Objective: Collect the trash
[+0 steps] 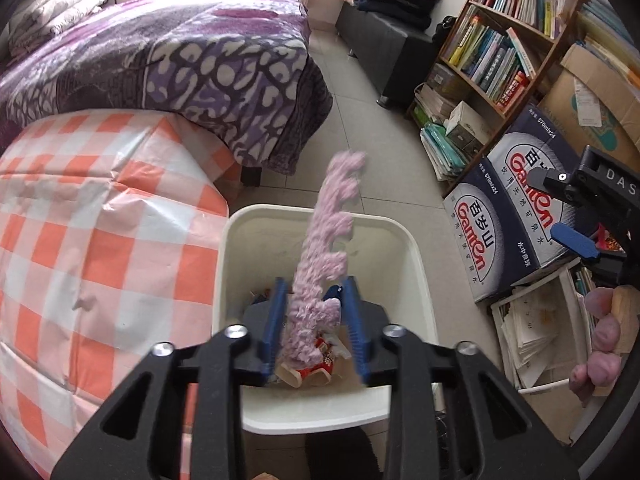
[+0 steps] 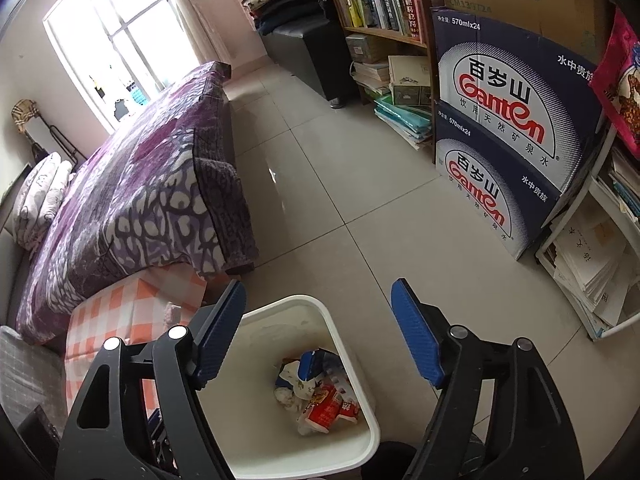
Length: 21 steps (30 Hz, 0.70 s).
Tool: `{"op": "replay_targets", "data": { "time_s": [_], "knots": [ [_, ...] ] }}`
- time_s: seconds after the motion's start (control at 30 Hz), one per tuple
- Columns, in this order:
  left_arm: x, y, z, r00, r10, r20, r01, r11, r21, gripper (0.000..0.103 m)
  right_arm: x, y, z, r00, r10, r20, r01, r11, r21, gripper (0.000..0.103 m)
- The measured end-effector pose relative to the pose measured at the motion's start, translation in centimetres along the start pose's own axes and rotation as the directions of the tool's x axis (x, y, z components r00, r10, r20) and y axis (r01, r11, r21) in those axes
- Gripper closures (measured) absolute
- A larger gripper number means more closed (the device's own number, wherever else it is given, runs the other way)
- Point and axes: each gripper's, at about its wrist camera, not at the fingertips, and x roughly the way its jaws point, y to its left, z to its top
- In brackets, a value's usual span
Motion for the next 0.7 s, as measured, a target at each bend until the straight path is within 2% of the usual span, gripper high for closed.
{"op": "replay_targets", "data": {
  "time_s": [0.03,0.2,0.27,0.4,0.5,0.7],
  "knots": [
    [0.1,0.1,0.0,1.000,0.001,-0.001,-0.001,1.000,-0.001,0.052,0.0,0.0,0.0,1.000,-0.006,0.004,0.006,1.000,-0.003,0.030],
    [-0.5,0.4,0.0,1.000,0.023,0.015,-0.023,1.000,-0.007,0.050,-0.3,0.5,-0.3,0.999,-0.043,0.030,0.044,0.999,-0.027,0.022],
    [-1.0,0.5,0.0,0.998,0.058,0.036,-0.059,0.998,0.004,0.048,-0.6,1.0,-0.7,0.996,-0.072,0.058,0.075,0.996,-0.053,0.018],
    [-2.1,0.9,-0.3,0.986,0.139,0.089,-0.141,0.990,0.019,0.036,-1.3,2.6,-1.7,0.983,-0.127,0.131,0.144,0.982,-0.126,0.011],
    [-2.9,1.7,-0.6,0.971,0.203,0.127,-0.207,0.978,0.018,0.033,-1.8,3.7,-2.7,0.972,-0.152,0.181,0.183,0.968,-0.171,0.007],
    [-4.7,3.6,-1.2,0.920,0.329,0.212,-0.330,0.943,-0.029,0.020,-2.3,6.1,-4.7,0.958,-0.163,0.235,0.224,0.939,-0.262,0.007]
  ]
}}
